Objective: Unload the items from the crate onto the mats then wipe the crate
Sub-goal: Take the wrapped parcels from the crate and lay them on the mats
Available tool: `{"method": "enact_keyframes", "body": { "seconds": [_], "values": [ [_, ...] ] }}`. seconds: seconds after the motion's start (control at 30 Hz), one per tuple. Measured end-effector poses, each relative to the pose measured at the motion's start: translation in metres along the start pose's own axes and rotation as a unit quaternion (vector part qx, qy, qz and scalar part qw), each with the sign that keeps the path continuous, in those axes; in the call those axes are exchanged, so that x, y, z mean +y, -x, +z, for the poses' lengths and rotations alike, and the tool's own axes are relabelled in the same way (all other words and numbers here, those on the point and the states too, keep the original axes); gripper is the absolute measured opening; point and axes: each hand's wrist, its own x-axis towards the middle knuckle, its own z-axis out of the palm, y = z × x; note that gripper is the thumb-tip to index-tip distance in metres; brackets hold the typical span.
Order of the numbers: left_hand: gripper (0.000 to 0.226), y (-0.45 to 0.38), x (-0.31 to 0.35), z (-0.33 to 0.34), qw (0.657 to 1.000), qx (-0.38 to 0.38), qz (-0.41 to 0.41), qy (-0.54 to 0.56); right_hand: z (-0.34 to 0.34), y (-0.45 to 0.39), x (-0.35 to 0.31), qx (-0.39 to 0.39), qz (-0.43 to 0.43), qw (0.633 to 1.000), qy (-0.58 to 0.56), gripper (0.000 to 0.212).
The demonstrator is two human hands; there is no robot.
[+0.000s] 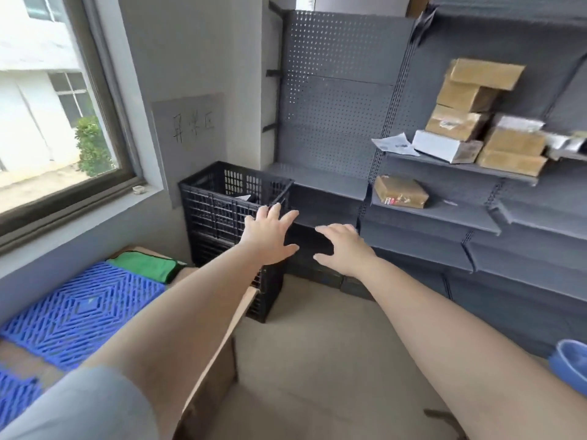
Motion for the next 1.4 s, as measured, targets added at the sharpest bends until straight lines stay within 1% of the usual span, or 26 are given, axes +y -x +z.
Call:
{"method": "enact_keyframes", "body": {
  "seconds": [0.1,0.23,0.37,0.53,0.73,0.87,1.03,1.13,1.23,1.4],
  "values": [
    [0.083,-0.026,0.025,0.007,1.000,-0.011,0.013,0.000,-0.007,-0.006,0.036,0.016,0.015,1.000,-0.008,0.065],
    [0.078,-0.055,0.041,0.028,0.999,-0.024,0.019,0.017,0.010,-0.016,0.065,-0.002,0.056,0.997,-0.049,0.065],
    [0.073,-0.093,0.039,0.050,0.997,-0.048,-0.005,0.064,0.031,-0.040,0.077,0.018,0.095,0.989,-0.113,0.064],
    [0.074,-0.154,0.011,0.075,0.998,-0.037,-0.006,0.049,0.043,-0.103,0.094,-0.007,0.095,0.993,-0.067,0.066],
    [0.075,-0.241,-0.041,0.095,0.998,-0.037,0.007,0.040,0.038,-0.218,0.092,-0.017,0.089,0.995,-0.031,0.066],
    [0.076,-0.309,-0.080,0.096,1.000,-0.012,0.022,0.012,0.035,-0.297,0.094,-0.022,0.075,0.997,0.027,0.068],
    [0.077,-0.376,-0.113,0.121,0.999,0.001,-0.008,-0.041,0.057,-0.366,0.093,-0.020,0.098,0.984,0.149,0.061],
    [0.074,-0.405,-0.113,0.144,0.998,-0.021,0.007,-0.056,0.073,-0.389,0.107,-0.026,0.099,0.983,0.154,0.062],
    [0.073,-0.430,-0.101,0.166,0.998,-0.043,0.023,-0.044,0.083,-0.413,0.134,-0.046,0.106,0.984,0.139,0.064],
    [0.073,-0.478,-0.078,0.198,0.997,-0.071,0.020,-0.026,0.094,-0.462,0.187,-0.082,0.090,0.988,0.098,0.070]
  ]
}}
